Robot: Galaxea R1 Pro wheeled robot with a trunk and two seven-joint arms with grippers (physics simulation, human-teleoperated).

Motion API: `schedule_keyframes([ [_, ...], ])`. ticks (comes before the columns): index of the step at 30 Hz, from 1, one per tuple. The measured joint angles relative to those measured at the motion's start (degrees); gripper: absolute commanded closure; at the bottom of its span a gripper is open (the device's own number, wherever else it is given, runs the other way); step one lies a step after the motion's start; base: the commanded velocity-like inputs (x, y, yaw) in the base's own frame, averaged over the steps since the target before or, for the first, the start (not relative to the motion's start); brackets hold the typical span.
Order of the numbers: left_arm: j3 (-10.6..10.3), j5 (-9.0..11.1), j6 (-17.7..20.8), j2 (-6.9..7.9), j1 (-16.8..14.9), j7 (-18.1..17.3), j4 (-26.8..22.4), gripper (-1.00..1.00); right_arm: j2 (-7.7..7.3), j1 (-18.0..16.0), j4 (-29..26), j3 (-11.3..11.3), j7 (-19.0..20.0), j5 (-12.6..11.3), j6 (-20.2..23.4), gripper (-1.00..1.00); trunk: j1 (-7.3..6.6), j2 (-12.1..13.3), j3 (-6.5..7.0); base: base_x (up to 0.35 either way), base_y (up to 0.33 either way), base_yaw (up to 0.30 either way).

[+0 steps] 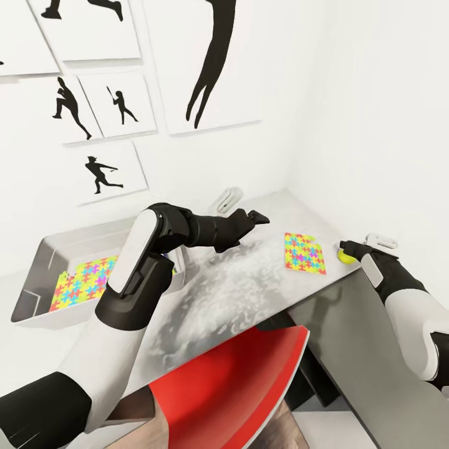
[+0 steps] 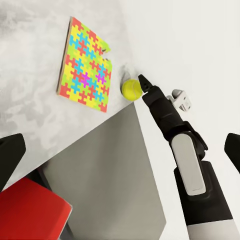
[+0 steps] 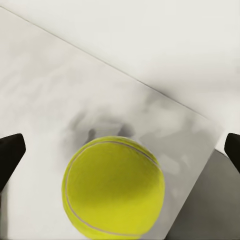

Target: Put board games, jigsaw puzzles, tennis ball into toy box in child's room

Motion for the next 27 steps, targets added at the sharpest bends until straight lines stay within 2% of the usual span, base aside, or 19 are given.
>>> schedule_keyframes([
  [9, 0.1, -0.1, 0.0, 0.07, 0.1, 0.0, 0.1, -1.00, 0.10, 0.0, 0.0, -0.1, 0.0, 0.1, 0.0, -1.00, 1.98, -3.6, -1.70, 0.000, 0.000, 0.000],
  [19, 0.3, 0.0, 0.0, 0.15, 0.2, 0.1, 0.2, -1.00, 0.23, 0.0, 0.1, -0.1, 0.0, 0.0, 0.1, -1.00, 1.98, -3.6, -1.71, 0.000, 0.000, 0.000],
  [22, 0.3, 0.0, 0.0, 0.15, 0.2, 0.1, 0.2, -1.00, 0.23, 0.0, 0.0, 0.0, 0.1, 0.0, 3.3, -1.00, 1.98, -3.6, -1.71, 0.000, 0.000, 0.000],
  [27, 0.3, 0.1, 0.0, 0.14, 0.2, 0.1, 0.2, -1.00, 0.23, 0.0, 0.0, 0.0, 0.1, 0.0, 5.0, -1.00, 1.98, -3.6, -1.71, 0.000, 0.000, 0.000],
])
